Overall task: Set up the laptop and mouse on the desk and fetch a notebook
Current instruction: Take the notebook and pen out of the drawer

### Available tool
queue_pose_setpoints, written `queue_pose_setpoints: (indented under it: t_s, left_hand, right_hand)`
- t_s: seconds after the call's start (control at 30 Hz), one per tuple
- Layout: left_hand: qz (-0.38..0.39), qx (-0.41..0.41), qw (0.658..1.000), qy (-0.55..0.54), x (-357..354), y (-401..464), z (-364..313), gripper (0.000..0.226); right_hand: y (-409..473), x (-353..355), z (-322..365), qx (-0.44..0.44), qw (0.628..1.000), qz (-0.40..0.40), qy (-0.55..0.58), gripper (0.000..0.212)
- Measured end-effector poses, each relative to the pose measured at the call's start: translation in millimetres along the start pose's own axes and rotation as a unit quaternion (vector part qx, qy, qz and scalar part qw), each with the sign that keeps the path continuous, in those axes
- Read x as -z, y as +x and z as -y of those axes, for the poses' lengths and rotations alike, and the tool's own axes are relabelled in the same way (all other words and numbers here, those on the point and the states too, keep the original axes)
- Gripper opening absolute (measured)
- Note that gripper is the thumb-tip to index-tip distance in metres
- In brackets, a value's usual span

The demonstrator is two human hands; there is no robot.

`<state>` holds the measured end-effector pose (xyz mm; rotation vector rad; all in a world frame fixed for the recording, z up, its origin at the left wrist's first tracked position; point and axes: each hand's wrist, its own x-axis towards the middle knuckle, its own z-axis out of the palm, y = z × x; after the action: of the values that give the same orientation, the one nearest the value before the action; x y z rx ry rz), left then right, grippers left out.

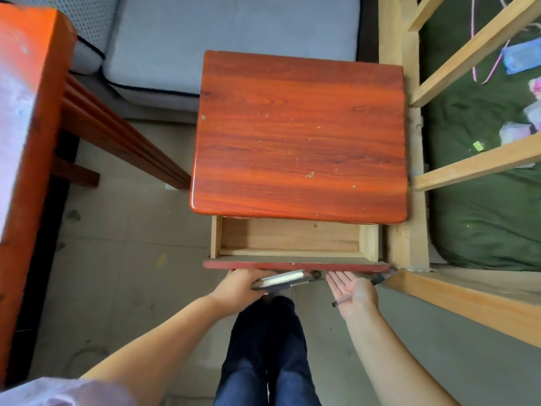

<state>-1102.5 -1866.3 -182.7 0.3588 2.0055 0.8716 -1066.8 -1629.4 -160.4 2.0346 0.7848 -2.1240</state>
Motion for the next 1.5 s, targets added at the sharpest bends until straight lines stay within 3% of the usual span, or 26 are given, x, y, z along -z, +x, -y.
queue_pose_setpoints:
  t_s: [0.1,0.2,0.3,0.4,0.5,0.63,0.77,0.9,0.97,1.07,1.13,1.23,1.4,1.5]
  left_hand:
    - [-0.044,-0.008,0.999,0.024,20.3,9.9,-8.5,0.040]
    - [-0.070,-0.005,0.995,0.074,50.6,31.1,-17.2,0.043]
    - [-0.075,-0.019,0.989,0.130,73.4,48.4,-19.3,0.046]
    - [-0.057,-0.019,0.982,0.178,73.1,50.8,-12.2,0.051]
    - [-0.055,0.031,0.996,0.066,74.8,38.4,-11.0,0.044]
    - [0.009,0.061,0.996,-0.072,97.7,1.6,-29.5,0.032]
    - [0.032,0.069,0.965,-0.252,120.2,-60.7,-41.9,0.018]
    - [-0.101,0.063,0.862,-0.492,113.2,-139.5,-42.9,0.028]
    - [-0.206,0.032,0.794,-0.571,103.4,-178.0,-43.6,0.036]
    - [-0.343,-0.019,0.682,-0.646,92.9,-238.5,-48.3,0.042]
    - [-0.418,-0.055,0.608,-0.673,83.8,-281.6,-49.6,0.043]
    - [-0.504,-0.125,0.464,-0.718,62.4,-347.9,-46.5,0.034]
    - [-0.560,-0.247,0.241,-0.753,13.0,-449.2,-26.2,0.032]
    - [-0.589,-0.301,0.170,-0.731,-16.2,-504.6,-9.1,0.049]
  right_hand:
    - [-11.5,-21.0,11.8,0.024,0.999,0.027,-0.009,0.087]
    - [-15.5,-56.9,27.3,0.036,0.997,0.059,0.017,0.097]
    - [-1.4,-90.8,40.1,0.021,0.997,0.041,0.066,0.058]
    - [10.6,-98.5,40.6,0.003,0.994,0.027,0.108,0.051]
    - [7.4,-87.8,32.9,-0.001,0.995,0.055,0.088,0.054]
    - [-8.2,-76.8,37.9,-0.006,0.997,0.066,0.025,0.056]
    - [-44.1,-76.9,49.4,0.026,0.994,0.104,-0.033,0.052]
    - [-102.3,-103.4,46.6,0.046,0.970,0.189,-0.144,0.042]
    - [-135.9,-122.1,36.1,0.067,0.947,0.218,-0.228,0.032]
    - [-188.0,-148.8,2.1,0.137,0.889,0.281,-0.334,0.033]
    - [-224.8,-156.5,-37.5,0.186,0.831,0.337,-0.401,0.031]
    - [-280.8,-152.1,-114.2,0.239,0.730,0.468,-0.437,0.025]
    - [-367.3,-111.8,-257.3,0.281,0.513,0.620,-0.523,0.039]
    - [-405.4,-83.2,-333.6,0.238,0.462,0.676,-0.523,0.029]
